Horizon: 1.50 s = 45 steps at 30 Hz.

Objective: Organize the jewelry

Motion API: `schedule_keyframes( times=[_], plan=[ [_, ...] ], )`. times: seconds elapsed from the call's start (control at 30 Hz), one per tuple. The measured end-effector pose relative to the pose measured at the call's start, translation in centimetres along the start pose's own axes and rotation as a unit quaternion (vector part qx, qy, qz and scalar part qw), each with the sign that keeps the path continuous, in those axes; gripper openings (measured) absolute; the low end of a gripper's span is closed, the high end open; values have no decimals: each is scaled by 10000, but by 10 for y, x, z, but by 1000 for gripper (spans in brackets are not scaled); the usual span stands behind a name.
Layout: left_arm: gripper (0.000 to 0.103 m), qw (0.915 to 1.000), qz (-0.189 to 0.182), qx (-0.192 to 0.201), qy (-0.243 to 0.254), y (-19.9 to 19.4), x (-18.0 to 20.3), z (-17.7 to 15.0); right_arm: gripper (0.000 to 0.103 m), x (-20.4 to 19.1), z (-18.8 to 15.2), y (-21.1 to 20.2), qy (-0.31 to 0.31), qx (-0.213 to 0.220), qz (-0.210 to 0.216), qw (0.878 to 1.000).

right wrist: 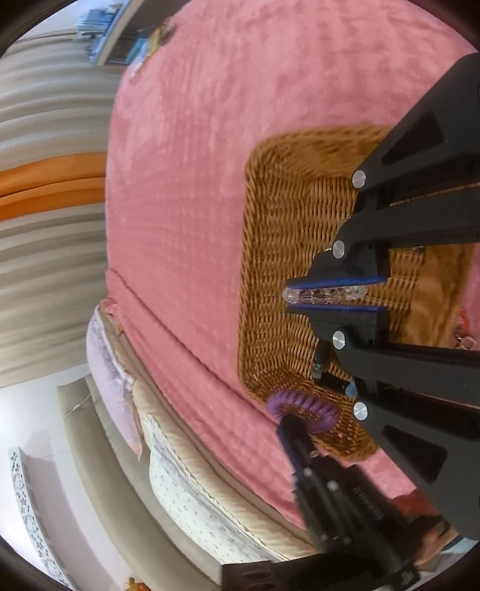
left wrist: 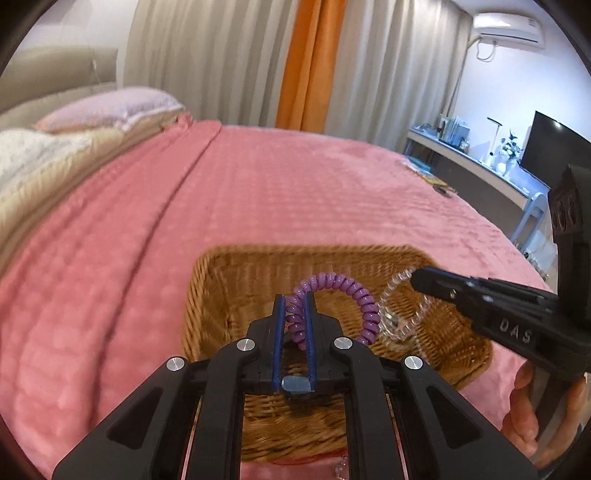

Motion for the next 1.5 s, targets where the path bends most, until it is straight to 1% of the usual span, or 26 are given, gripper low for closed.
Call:
schedule_keyframes(
  times=[0.13, 0.3, 0.37, 0.43, 0.47, 0.53, 0.63, 0.77, 0.83, 1.0, 1.03, 1.2, 1.4, 1.5],
  plan=[
    [8, 9997, 66, -222, 80, 17, 2, -11, 6, 6, -4, 13, 116, -95, -56, 9999],
    [10, 9996, 23, -267, 79, 19, 3, -13, 7, 16, -8, 16, 286, -185, -124, 9993],
    [19, 9997, -76, -236, 44, 15, 3, -14, 7, 18, -9, 13, 306, -180, -182, 9992],
    [43, 9998, -106, -168, -4, 7, 3, -14, 13, 19, -10, 5, 313, -154, -141, 9993],
    [44, 9999, -143, -88, -18, 0, 3, -14, 14, 18, -12, 0, 297, -125, -131, 9994],
    [46, 9997, -228, 21, -35, -15, 5, -13, 22, 14, -16, -17, 244, -28, -111, 9996],
    [51, 9989, -382, 241, -96, -48, 9, -14, 22, 7, -22, -41, 209, 75, -33, 9997],
    [52, 9977, -412, 537, -80, -99, 17, -22, 23, -7, -37, -84, 107, 278, 88, 9995],
    [56, 9970, -428, 637, -68, -125, 22, -30, 31, -14, -46, -102, 85, 339, 185, 9992],
    [57, 9963, -465, 720, -54, -165, 31, -52, 39, -31, -70, -136, -14, 479, 255, 9985],
    [57, 9963, -486, 712, -66, -173, 34, -60, 39, -34, -75, -140, -52, 498, 241, 9985],
    [57, 9972, -533, 521, -107, -181, 38, -92, 39, -45, -105, -143, -125, 377, 181, 9990],
    [56, 9977, -663, 119, -106, -168, 44, -130, 39, -40, -133, -114, -125, 52, -19, 9999],
    [55, 9969, -752, -180, -129, -151, 46, -153, 39, -37, -141, -93, -145, -159, -102, 9997]
  ],
)
Point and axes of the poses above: each gripper's, at about its wrist camera, not at the fingertips, and y roughly the way its jaws point, x to its right, z to its top, the point moved 3 cm from there along y, roughly the way its jaws point, and after that the axes turned 9 degrees about y, right-handed, at the moved point
